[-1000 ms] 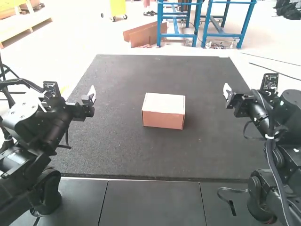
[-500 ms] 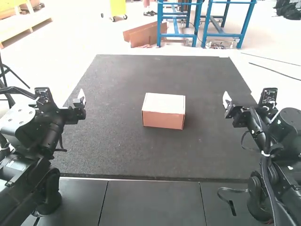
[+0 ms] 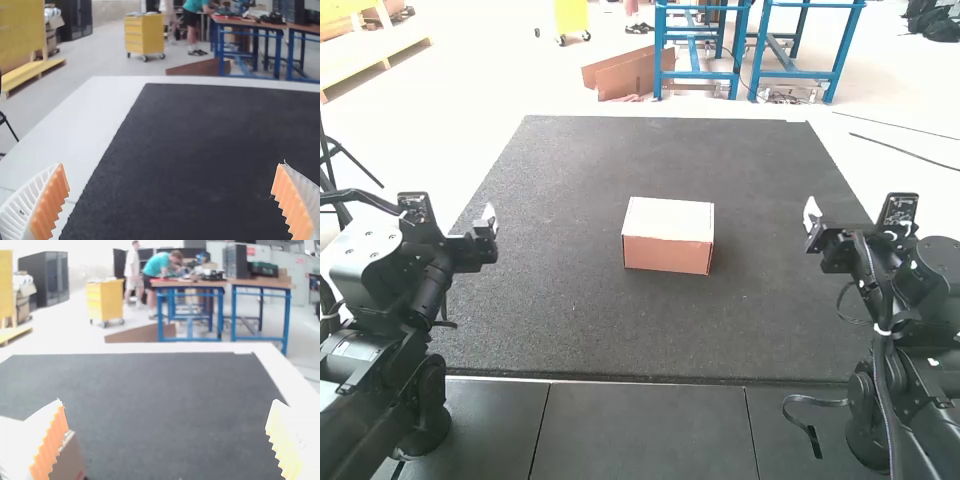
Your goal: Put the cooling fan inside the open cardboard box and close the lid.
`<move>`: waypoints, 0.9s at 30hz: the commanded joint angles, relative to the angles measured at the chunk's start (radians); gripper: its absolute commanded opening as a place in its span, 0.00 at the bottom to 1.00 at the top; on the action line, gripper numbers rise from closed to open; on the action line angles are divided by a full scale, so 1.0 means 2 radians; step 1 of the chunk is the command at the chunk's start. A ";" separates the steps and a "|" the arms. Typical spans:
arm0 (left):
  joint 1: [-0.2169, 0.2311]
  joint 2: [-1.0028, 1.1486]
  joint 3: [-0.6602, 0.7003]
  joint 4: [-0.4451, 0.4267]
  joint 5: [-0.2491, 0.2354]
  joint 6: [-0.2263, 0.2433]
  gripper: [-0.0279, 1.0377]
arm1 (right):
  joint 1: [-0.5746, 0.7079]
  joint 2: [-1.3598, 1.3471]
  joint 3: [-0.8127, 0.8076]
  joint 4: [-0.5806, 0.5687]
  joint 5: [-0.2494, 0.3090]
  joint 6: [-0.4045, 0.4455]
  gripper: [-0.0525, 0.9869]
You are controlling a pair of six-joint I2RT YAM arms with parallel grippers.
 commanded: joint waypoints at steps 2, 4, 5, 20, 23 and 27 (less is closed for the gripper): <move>0.005 -0.005 -0.004 0.002 0.003 0.007 0.92 | -0.004 -0.007 -0.002 -0.003 0.034 -0.001 0.93; 0.000 -0.006 -0.004 0.001 0.004 0.008 0.92 | -0.001 -0.007 -0.002 -0.013 0.041 -0.001 0.93; -0.002 -0.006 -0.004 0.000 0.003 0.008 0.92 | 0.001 -0.007 -0.002 -0.019 0.043 -0.001 0.93; -0.005 -0.005 -0.004 -0.015 0.003 -0.005 0.92 | -0.003 -0.007 -0.003 -0.086 0.023 -0.008 0.93; -0.001 -0.005 -0.004 -0.016 0.003 -0.009 0.92 | -0.003 -0.008 -0.003 -0.104 0.020 -0.008 0.93; 0.012 -0.005 -0.004 -0.017 0.003 -0.012 0.92 | -0.003 -0.008 -0.004 -0.105 0.020 -0.006 0.93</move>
